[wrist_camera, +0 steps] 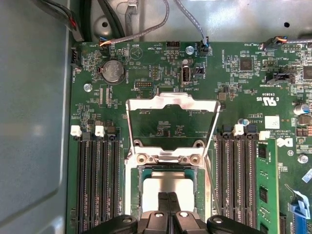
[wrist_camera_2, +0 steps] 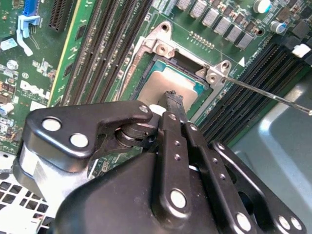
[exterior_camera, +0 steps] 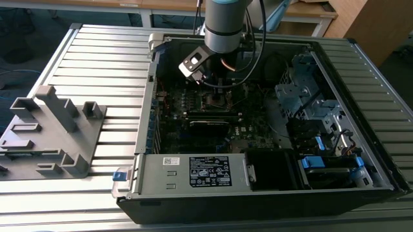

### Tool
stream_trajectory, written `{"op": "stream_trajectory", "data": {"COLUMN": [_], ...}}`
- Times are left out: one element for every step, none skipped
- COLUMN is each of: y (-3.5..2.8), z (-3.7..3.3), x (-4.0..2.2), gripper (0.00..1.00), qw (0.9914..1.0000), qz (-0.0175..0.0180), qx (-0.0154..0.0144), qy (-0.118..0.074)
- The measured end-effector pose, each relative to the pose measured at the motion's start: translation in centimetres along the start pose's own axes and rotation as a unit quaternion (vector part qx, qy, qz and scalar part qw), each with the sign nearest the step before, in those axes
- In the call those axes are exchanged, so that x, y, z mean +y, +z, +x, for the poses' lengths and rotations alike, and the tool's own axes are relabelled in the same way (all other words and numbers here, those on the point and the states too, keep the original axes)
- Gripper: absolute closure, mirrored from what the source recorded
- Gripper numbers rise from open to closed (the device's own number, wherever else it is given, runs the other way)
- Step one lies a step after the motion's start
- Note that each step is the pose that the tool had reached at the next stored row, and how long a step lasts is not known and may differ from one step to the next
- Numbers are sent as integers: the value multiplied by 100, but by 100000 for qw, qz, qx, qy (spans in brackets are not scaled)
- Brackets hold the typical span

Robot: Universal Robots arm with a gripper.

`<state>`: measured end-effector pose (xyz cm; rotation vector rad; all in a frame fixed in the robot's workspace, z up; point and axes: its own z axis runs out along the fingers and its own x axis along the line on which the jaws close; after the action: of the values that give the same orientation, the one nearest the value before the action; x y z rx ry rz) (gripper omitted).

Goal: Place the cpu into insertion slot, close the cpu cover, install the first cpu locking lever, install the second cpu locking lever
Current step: 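Place the cpu into insertion slot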

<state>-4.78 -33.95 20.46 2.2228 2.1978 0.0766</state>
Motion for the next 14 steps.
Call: {"op": "stream_trajectory", "data": {"y": [10,18,23,24,25,25,26,26,26,31,37,41,45,46], "z": [0,0,-1,-1,0,-1,-1,-1,-1,0,0,-1,-1,-1], "x": [-1,-1,-1,-2,-1,-2,-2,-2,-2,-1,-2,-2,-2,-3], "gripper": [89,89,89,89,89,89,89,89,89,89,89,89,89,89], "qw": [100000,100000,100000,100000,100000,100000,100000,100000,100000,100000,100000,100000,100000,100000], "qz": [1,1,1,7,1,2,1,1,1,-11,-11,-3,2,5], "qx": [-2,-4,-2,-10,-3,-6,-3,-4,-3,18,19,4,-2,-8], "qy": [1,3,3,3,4,4,4,3,2,4,5,3,2,2]}}
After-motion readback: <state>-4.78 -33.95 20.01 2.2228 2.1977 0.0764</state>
